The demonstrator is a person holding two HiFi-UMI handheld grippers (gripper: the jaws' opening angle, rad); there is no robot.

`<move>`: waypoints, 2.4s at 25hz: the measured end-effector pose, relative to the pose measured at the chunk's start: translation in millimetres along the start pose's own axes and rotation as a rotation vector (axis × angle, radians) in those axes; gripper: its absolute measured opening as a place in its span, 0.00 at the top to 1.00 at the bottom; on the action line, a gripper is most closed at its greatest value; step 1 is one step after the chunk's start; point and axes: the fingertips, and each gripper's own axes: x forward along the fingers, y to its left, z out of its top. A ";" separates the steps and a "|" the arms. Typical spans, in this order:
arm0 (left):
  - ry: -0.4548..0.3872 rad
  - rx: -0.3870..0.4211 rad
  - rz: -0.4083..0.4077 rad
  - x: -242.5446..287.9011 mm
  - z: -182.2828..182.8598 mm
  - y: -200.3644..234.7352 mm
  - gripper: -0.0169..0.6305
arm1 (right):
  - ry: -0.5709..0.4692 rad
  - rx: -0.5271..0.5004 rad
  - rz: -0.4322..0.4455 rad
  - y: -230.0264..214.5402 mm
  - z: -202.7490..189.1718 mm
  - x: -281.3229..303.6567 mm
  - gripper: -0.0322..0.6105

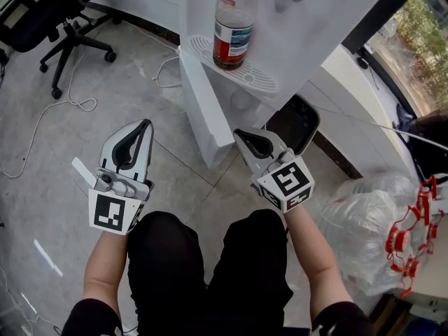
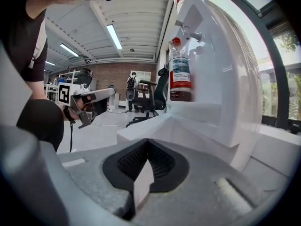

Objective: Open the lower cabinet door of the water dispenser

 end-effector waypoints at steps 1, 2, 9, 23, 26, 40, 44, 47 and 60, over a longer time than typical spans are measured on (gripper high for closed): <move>0.000 0.001 0.003 -0.9 0.1 1.2 0.96 | 0.000 -0.003 0.012 4.1 1.1 2.3 0.94; 0.010 0.003 0.009 -2.2 -1.5 2.8 0.96 | -0.001 -0.006 0.025 8.5 2.5 4.6 0.94; 0.012 0.005 0.014 -9.4 -2.0 7.4 0.96 | -0.024 -0.027 0.111 38.3 13.2 22.5 0.94; 0.021 0.024 0.073 -32.2 -3.0 34.9 0.96 | -0.062 -0.057 0.262 88.5 35.2 67.0 0.94; 0.042 0.028 0.099 -39.1 -6.5 43.4 0.96 | -0.072 -0.067 0.290 99.6 41.3 78.3 0.94; 0.067 0.003 0.208 -66.7 -16.1 80.9 0.96 | -0.112 -0.119 0.370 129.0 57.3 127.9 0.94; 0.081 0.021 0.221 -73.7 -17.8 87.2 0.96 | -0.132 -0.131 0.382 134.9 61.4 141.2 0.94; 0.093 0.031 0.231 -79.0 -18.1 91.6 0.96 | -0.154 -0.131 0.386 138.8 64.0 148.9 0.94; 0.124 0.038 0.241 -88.4 -25.9 102.5 0.96 | -0.191 -0.155 0.398 147.0 72.0 175.1 0.94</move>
